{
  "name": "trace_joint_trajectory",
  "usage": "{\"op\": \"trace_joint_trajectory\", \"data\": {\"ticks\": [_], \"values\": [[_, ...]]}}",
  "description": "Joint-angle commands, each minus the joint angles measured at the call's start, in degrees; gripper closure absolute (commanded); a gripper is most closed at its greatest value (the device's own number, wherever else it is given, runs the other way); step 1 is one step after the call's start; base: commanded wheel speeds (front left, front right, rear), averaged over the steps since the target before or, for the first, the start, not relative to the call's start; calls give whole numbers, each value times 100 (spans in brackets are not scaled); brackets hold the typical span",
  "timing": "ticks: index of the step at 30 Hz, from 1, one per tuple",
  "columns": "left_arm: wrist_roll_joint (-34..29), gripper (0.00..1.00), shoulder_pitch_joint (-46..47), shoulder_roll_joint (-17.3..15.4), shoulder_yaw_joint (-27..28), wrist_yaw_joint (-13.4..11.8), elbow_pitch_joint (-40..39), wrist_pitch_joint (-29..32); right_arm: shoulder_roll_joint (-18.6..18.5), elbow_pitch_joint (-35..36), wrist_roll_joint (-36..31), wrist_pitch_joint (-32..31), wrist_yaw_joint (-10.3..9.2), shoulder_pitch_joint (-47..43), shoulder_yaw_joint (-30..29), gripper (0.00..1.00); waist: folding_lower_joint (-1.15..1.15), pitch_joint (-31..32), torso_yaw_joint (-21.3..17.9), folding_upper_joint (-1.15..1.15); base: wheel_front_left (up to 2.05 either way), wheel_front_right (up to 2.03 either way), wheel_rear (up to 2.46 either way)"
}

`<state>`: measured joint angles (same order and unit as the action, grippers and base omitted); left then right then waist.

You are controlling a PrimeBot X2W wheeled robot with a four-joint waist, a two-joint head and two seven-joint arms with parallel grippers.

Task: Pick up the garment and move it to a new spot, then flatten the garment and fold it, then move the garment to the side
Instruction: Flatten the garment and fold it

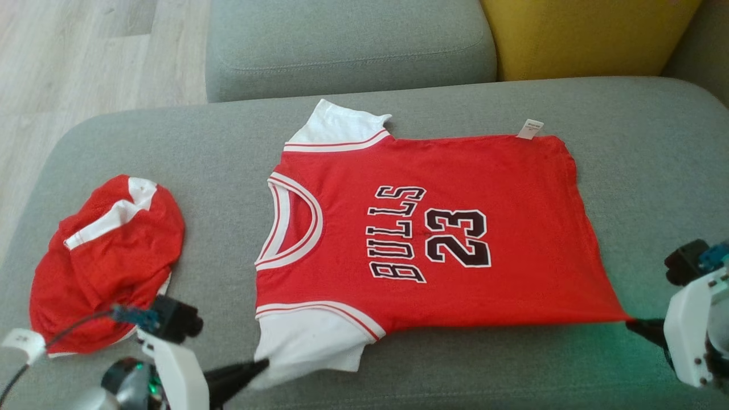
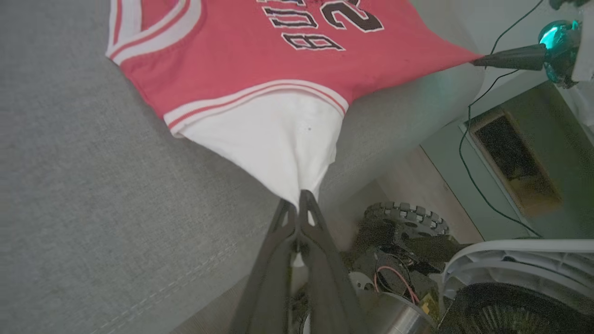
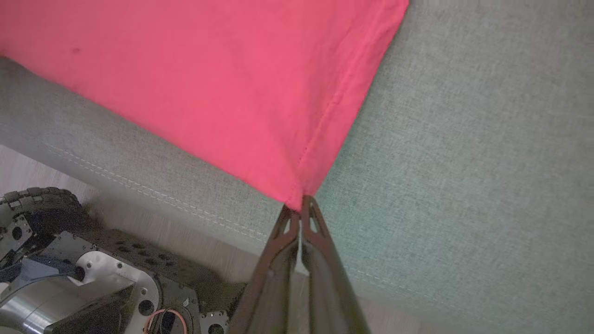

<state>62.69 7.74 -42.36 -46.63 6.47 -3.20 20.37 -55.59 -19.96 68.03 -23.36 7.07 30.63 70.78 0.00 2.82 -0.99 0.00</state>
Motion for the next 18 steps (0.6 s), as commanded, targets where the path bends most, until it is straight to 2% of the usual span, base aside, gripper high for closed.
{"op": "trace_joint_trajectory", "data": {"ticks": [1,18], "values": [[54,100,443,-252,367,-23,-161,-92,-239,44,31,49,42,88,-139,100,0,-3,-8,0,0,0,0],[70,100,1424,3,756,-116,-111,-57,311,-414,-217,263,42,810,-576,100,0,-423,-220,0,0,0,0]]}}
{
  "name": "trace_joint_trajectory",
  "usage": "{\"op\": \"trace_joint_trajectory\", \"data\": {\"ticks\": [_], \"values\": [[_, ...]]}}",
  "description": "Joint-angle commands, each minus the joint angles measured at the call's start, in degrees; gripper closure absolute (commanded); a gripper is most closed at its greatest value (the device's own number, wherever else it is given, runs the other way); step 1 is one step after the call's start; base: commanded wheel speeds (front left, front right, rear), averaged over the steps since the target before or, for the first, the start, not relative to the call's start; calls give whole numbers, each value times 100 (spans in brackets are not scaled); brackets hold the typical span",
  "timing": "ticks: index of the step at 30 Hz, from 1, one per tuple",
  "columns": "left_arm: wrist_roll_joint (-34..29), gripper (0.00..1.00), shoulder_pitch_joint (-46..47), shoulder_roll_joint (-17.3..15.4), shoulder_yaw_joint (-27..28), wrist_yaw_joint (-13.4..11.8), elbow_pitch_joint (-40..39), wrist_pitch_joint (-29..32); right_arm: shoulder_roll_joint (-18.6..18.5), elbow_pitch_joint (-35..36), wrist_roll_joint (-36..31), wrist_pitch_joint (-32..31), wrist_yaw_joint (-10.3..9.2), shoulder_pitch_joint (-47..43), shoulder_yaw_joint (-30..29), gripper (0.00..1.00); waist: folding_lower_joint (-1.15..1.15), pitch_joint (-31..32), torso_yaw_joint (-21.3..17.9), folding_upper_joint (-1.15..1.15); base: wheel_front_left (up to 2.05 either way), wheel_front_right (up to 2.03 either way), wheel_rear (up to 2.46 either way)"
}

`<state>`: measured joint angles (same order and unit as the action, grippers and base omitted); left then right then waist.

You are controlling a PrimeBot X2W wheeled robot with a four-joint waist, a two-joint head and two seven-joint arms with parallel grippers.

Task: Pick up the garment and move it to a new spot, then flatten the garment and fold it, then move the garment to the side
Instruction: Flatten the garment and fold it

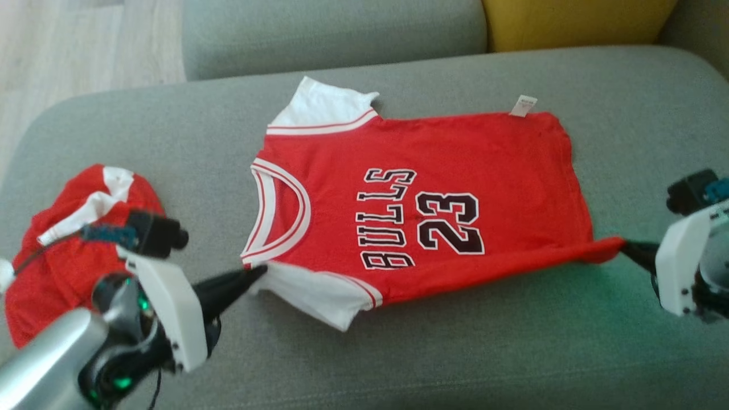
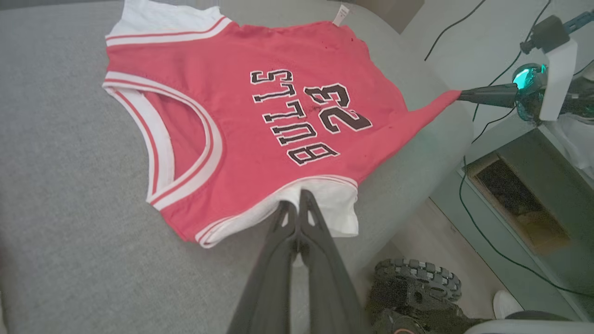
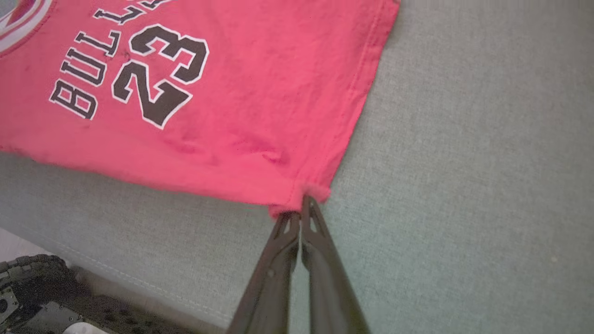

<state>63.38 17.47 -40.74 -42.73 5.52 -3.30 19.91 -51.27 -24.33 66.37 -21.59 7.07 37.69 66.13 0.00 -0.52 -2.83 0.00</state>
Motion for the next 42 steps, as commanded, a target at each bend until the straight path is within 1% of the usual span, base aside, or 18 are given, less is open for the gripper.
{"op": "trace_joint_trajectory", "data": {"ticks": [1,8,11,12,19,21,22,23,24,25,29,32,36,39,42], "values": [[-13,100,535,-133,380,-20,-69,-4,-74,-16,-89,138,42,173,-134,100,0,-149,-49,0,0,0,0],[-48,100,1149,165,557,-29,399,-100,191,-359,-350,364,42,580,-162,100,0,-551,-127,0,0,0,0],[-129,100,1390,310,621,-85,694,-204,299,-541,-413,459,42,703,-149,100,0,-679,-150,0,0,0,0],[-177,100,1529,420,645,-106,912,-282,368,-655,-441,519,42,767,-127,100,0,-740,-158,0,0,0,0],[-319,100,1955,798,660,-110,1651,-529,591,-895,-450,706,42,965,2,100,0,-950,-165,0,0,0,0],[-337,100,2009,853,650,-108,1768,-552,615,-919,-444,725,42,987,28,100,0,-968,-163,0,0,0,0],[-346,100,2060,911,644,-110,1891,-572,639,-955,-435,748,42,1012,47,95,0,-985,-161,0,0,0,0],[-339,100,2106,974,639,-134,2030,-567,663,-1016,-451,825,42,1053,41,65,0,-1001,-161,0,0,0,0],[-339,59,2158,1035,634,-169,2168,-559,705,-1127,-436,885,42,1079,13,0,0,-1019,-161,0,0,0,0],[-359,0,2217,1095,637,-221,2308,-581,772,-1277,-345,845,42,1083,-29,0,0,-1032,-160,0,0,0,0],[-536,0,2452,1324,680,-354,2751,-931,969,-1601,-416,1130,42,1218,-73,0,0,-1053,-163,0,0,0,0],[-629,0,2575,1494,798,-434,3003,-1380,1122,-1900,-438,1483,42,1288,-198,0,0,-1026,-161,0,0,0,0],[-606,0,2580,1713,1059,-532,3268,-2066,1304,-2339,-536,1985,42,1300,-343,0,0,-889,-153,0,0,0,0],[-471,0,2493,1896,1330,-579,3363,-2608,1489,-2617,-547,2544,42,1269,-558,0,0,-769,-139,0,0,0,0],[-475,0,2307,2011,1419,-578,3374,-3029,1662,-2924,-574,3192,42,1212,-811,0,0,-618,-119,0,0,0,0]]}}
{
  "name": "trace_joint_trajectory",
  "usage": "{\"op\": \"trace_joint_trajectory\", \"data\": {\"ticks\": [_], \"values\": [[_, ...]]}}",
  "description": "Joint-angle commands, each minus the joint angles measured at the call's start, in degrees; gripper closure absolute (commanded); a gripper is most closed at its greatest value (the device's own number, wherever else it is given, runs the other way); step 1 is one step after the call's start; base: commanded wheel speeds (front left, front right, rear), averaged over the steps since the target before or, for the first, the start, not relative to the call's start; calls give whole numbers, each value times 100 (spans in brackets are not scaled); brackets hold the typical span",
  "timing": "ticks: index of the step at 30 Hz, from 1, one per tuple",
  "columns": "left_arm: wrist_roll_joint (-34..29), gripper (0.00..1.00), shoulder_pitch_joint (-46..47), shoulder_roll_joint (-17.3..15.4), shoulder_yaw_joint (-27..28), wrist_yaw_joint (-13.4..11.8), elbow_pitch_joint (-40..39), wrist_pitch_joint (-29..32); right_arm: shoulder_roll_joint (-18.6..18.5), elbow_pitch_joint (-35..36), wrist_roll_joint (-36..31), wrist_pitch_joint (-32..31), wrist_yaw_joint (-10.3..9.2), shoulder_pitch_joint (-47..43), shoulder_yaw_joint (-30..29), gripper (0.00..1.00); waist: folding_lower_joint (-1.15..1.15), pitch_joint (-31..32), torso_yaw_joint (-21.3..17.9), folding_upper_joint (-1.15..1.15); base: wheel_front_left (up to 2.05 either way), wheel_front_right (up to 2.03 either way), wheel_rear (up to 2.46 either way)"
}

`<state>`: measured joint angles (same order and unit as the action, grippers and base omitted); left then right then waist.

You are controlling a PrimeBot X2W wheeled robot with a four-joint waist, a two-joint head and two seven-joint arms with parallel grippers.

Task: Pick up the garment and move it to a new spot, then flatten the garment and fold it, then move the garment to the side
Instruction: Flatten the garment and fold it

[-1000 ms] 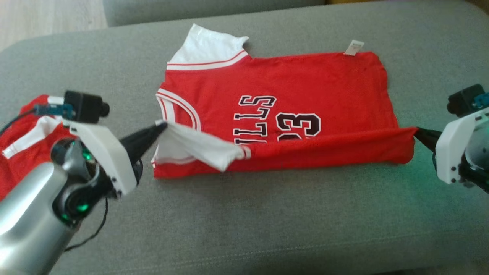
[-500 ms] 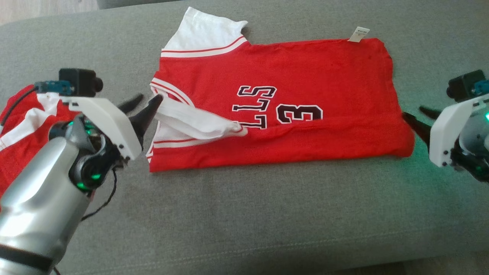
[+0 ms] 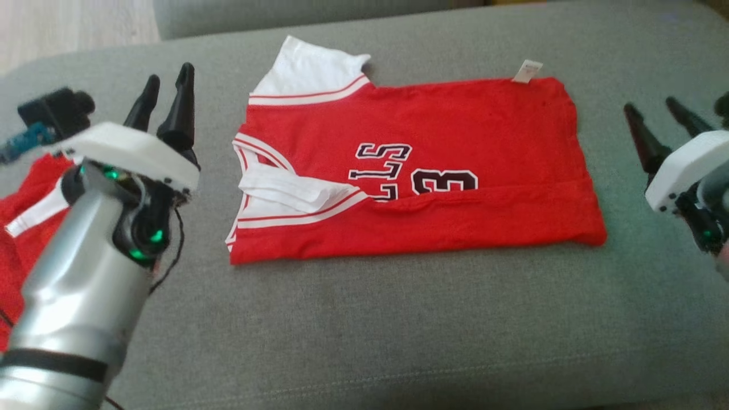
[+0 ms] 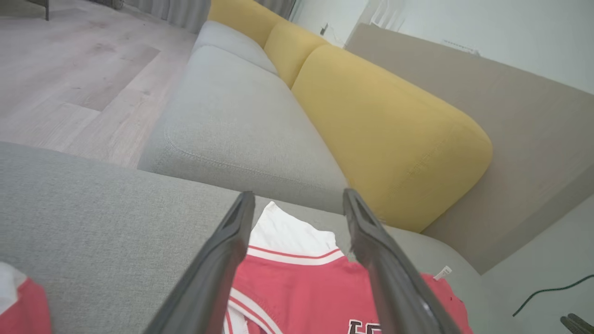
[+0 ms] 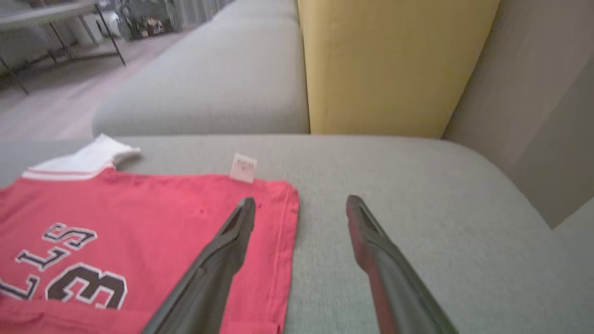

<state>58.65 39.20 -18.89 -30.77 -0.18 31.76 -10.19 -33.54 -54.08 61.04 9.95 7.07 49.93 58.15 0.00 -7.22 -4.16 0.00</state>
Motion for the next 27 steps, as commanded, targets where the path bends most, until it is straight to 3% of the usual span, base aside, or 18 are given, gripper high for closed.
{"op": "trace_joint_trajectory", "data": {"ticks": [1,5,9,12,17,22,27], "values": [[17,0,48,-139,250,19,-159,-108,-54,-93,-86,220,42,-7,-115,0,0,97,20,0,0,0,0],[-93,0,-386,-160,469,1,-305,-402,276,-304,-228,493,42,-57,-715,0,0,290,33,0,0,0,0],[-529,0,-920,-96,737,-68,-799,-474,331,253,-945,502,42,-325,-1812,0,0,399,25,0,0,0,0],[-1032,0,-1451,113,1172,-142,-1343,-478,485,831,-1625,503,42,-923,-2800,0,0,496,10,0,0,0,0],[-1679,0,-2381,628,1716,-46,-1914,-479,1084,1888,-2794,504,42,-2159,-4206,0,0,584,-17,0,0,0,0],[-2173,0,-2978,1053,1845,128,-1844,-480,1743,2654,-3697,504,42,-3178,-4969,0,0,642,-76,0,0,0,0],[-2455,0,-3113,1264,1845,244,-1566,-480,2084,3022,-4067,468,42,-3578,-5269,0,0,599,-145,0,0,0,0]]}}
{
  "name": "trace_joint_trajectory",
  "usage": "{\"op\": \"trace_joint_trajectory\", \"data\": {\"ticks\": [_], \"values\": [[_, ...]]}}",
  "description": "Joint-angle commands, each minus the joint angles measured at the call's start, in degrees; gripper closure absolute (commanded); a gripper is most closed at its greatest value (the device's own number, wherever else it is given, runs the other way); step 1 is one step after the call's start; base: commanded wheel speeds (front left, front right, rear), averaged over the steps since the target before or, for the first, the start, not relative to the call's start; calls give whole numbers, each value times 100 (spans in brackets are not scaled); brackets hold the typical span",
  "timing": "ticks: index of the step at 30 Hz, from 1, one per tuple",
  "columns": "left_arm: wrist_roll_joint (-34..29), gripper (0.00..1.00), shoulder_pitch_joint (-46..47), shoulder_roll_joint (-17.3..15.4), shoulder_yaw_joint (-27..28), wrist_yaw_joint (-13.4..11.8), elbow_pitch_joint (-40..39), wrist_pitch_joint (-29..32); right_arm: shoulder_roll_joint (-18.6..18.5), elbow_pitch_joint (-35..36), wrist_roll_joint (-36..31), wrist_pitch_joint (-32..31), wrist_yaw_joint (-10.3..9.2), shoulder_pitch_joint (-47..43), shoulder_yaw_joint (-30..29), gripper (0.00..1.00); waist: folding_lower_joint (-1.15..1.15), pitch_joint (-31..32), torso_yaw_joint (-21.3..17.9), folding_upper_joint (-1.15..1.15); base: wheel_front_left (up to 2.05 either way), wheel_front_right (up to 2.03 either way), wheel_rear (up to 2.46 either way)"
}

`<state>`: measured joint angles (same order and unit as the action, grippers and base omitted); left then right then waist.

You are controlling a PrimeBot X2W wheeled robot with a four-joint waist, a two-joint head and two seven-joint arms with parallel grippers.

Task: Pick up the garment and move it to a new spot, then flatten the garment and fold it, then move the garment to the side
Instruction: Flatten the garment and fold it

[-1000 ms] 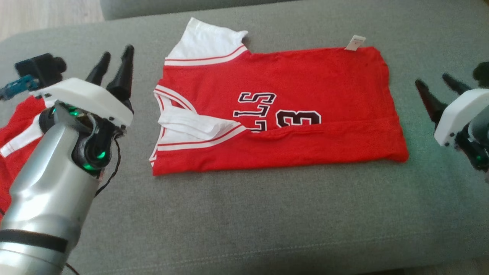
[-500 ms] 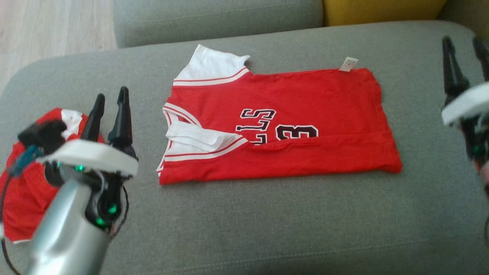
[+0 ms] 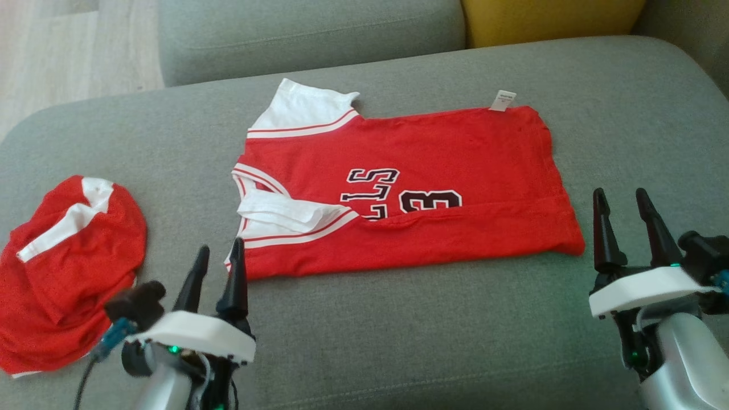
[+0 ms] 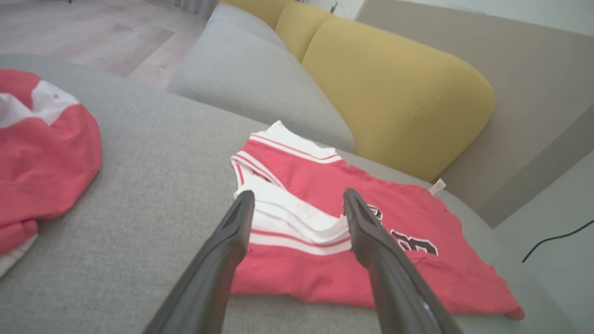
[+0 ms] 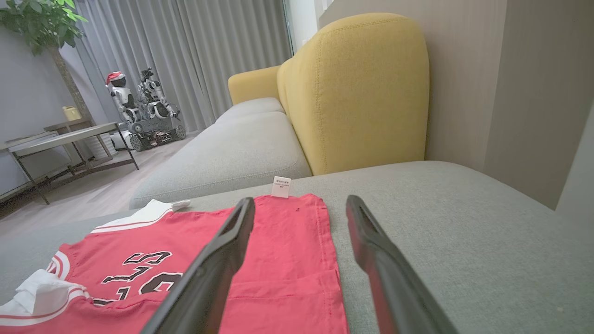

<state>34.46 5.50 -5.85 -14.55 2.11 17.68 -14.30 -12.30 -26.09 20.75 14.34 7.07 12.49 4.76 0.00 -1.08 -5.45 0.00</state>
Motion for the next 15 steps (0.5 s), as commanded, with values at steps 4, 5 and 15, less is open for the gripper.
{"op": "trace_joint_trajectory", "data": {"ticks": [4,5,15], "values": [[-262,0,371,50,226,-25,298,-69,140,538,-277,-153,42,17,-86,0,0,-65,-129,0,0,0,0],[-311,0,425,62,250,-83,434,-69,172,618,-315,-202,42,0,-105,0,0,-78,-163,0,0,0,0],[-615,0,1108,-3,318,-687,1951,101,351,1158,-504,-554,42,-134,-161,0,0,-269,-536,0,0,0,0]]}}
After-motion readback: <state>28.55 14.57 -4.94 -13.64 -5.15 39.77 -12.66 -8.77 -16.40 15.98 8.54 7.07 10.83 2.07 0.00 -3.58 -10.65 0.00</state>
